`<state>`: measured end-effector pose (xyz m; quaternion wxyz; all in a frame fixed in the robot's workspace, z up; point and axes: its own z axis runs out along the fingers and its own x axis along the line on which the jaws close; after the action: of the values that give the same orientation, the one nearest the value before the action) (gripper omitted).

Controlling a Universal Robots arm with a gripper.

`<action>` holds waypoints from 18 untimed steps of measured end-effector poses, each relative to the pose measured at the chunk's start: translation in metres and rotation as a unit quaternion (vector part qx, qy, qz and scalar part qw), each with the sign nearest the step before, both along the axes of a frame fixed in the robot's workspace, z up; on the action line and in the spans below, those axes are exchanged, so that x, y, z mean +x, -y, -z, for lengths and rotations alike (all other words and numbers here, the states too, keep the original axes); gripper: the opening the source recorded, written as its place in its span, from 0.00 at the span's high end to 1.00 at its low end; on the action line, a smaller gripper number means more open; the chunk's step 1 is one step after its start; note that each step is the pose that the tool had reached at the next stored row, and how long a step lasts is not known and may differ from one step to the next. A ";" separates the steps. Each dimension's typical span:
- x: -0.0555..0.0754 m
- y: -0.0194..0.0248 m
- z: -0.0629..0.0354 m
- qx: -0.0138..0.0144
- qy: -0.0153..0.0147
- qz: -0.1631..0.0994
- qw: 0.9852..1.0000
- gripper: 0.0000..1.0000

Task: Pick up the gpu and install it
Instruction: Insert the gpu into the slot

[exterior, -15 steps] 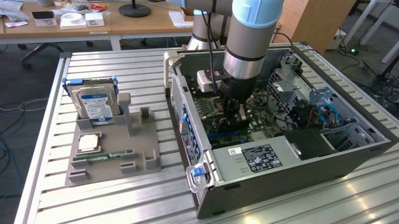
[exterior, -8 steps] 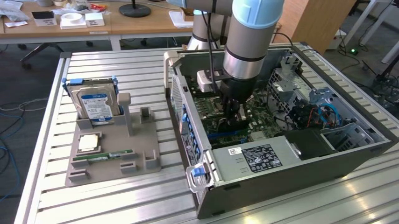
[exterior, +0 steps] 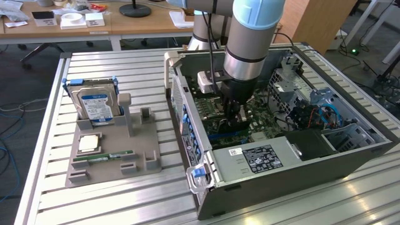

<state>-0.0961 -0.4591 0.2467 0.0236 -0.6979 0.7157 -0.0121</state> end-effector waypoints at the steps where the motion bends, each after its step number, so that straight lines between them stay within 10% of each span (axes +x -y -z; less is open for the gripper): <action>1: 0.000 0.0000 0.0001 0.000 0.000 0.000 1.000 0.74; 18: -0.001 -0.0001 0.0015 0.000 0.001 -0.002 1.000 0.74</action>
<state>-0.0970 -0.4590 0.2452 0.0242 -0.6993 0.7143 -0.0122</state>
